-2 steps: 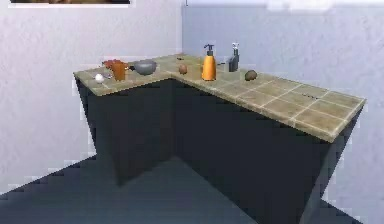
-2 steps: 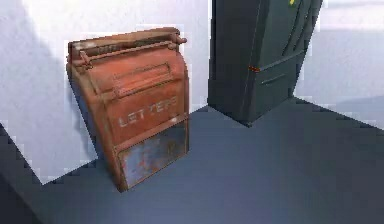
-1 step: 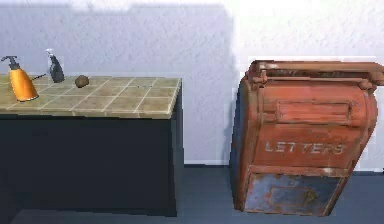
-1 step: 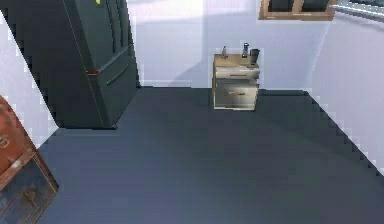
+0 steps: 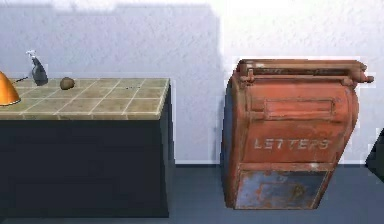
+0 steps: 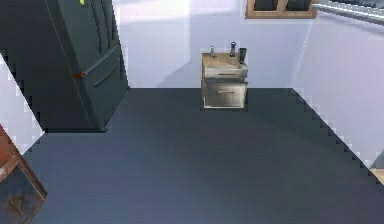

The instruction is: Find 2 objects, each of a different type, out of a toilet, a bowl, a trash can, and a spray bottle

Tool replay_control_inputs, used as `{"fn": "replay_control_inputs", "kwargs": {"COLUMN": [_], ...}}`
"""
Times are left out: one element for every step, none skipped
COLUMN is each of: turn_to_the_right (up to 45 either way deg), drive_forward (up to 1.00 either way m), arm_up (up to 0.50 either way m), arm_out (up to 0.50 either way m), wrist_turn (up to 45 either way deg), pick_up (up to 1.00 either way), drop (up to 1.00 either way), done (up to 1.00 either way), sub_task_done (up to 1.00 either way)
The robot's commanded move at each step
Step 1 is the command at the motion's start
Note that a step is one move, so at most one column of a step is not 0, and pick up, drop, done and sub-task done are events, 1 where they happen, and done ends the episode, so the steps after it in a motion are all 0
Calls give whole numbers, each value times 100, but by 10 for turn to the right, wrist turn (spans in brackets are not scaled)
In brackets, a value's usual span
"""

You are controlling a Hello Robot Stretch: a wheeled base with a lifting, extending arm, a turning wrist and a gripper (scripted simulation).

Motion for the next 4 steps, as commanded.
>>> {"fn": "replay_control_inputs", "kwargs": {"turn_to_the_right": [0, -450, -420, 0], "drive_forward": [25, 0, 0, 70], "arm_up": [0, 0, 0, 0], "arm_out": [0, 0, 0, 0], "wrist_turn": [0, 0, 0, 0], "pick_up": [0, 0, 0, 0], "drop": [0, 0, 0, 0], "done": [0, 0, 0, 0], "sub_task_done": [0, 0, 0, 0]}}
